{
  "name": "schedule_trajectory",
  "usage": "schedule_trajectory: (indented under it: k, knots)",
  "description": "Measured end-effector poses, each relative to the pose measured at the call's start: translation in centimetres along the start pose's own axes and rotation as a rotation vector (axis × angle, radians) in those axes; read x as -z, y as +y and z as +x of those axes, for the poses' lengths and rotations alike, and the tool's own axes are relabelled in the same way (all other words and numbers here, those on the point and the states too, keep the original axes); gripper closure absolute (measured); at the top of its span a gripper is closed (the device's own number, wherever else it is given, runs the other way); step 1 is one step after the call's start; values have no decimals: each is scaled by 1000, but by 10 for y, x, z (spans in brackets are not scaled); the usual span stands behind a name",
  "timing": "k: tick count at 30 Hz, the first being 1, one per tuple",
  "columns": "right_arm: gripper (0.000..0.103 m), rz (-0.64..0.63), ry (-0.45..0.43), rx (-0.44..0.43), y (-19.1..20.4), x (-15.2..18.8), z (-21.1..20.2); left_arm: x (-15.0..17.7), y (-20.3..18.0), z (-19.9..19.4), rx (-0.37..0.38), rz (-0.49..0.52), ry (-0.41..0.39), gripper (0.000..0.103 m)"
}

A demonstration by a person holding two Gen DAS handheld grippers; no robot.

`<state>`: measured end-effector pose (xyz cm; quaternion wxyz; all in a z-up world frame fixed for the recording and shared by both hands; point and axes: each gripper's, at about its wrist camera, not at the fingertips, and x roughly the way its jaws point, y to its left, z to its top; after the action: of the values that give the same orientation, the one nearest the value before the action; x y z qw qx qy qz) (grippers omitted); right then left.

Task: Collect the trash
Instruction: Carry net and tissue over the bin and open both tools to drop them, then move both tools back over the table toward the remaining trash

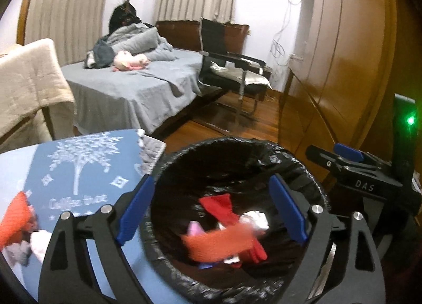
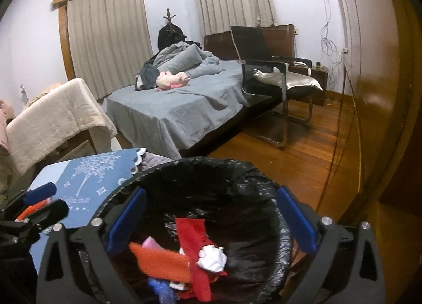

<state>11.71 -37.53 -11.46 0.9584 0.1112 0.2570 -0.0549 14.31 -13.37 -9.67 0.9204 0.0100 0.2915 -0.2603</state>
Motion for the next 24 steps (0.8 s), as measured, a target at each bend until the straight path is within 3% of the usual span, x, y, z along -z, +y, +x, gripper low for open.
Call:
schedule_trajectory:
  k: [14, 24]
  knots:
    - [6, -51, -35, -91, 56, -13, -11, -5, 39, -57, -113, -43, -84, 12]
    - [6, -109, -9, -179, 114, -5, -3, 14, 83, -87, -228, -81, -96, 10]
